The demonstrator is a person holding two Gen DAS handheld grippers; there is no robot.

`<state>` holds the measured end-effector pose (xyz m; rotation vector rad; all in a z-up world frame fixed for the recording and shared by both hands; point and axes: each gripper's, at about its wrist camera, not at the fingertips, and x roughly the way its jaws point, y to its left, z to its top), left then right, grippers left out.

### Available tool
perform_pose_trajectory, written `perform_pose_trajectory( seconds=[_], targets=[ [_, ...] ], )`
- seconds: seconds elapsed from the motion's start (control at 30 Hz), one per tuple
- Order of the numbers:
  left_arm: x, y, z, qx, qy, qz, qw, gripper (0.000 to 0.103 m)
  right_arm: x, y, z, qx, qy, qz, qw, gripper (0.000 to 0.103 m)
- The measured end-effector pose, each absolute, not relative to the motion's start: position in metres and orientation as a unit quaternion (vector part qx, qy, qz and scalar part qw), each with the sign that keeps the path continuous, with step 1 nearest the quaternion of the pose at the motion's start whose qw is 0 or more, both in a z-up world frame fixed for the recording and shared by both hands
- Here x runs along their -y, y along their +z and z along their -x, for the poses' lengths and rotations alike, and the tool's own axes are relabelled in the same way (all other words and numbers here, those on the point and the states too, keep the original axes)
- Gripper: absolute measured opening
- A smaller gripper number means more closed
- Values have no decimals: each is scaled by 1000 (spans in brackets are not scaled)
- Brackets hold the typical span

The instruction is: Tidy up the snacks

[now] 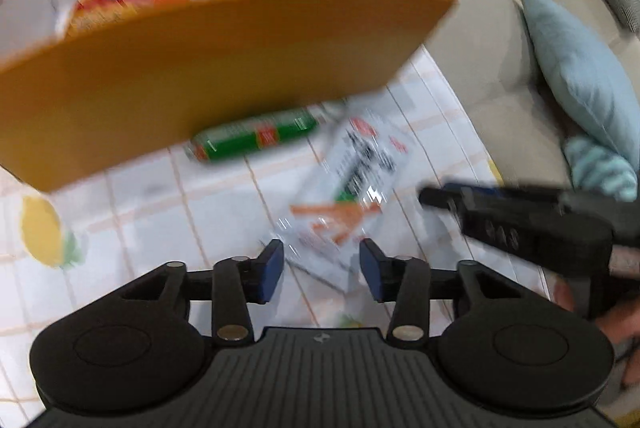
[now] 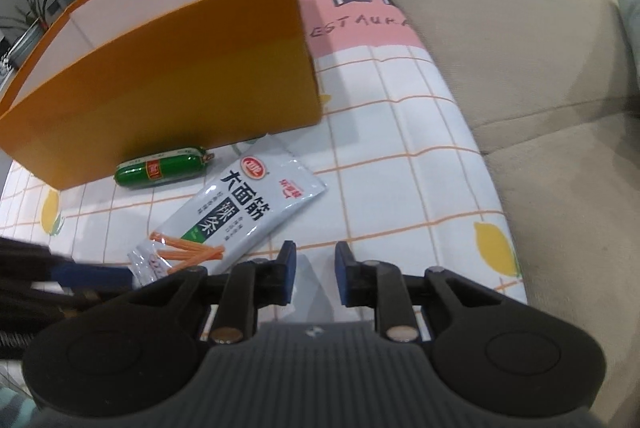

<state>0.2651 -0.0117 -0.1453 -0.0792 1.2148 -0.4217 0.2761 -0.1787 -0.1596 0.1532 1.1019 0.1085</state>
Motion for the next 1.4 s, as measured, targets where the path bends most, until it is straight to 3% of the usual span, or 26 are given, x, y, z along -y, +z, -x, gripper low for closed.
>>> perform_pose_trajectory(
  seconds=[0.33,0.53,0.87,1.13,1.4],
  targets=[
    [28,-165,-288,-572,-197,70,793,56,176,-157,-269,-523,50,-82,847,28],
    [38,-172,-276,-593,-230,99,765,50,192,-158,-272,-522,20,-106,846,34],
    [31,-139,-279,-481,-185,-106,850,55,166,-151,-273,-497,73,-107,858,62],
    [43,-160,-289,-470,-195,-204,836,56,144,-161,-276,-503,88,-99,854,69],
    [43,-155,-288,-493,-210,-165,828,51,132,-168,-272,-498,78,-42,863,69]
  ],
)
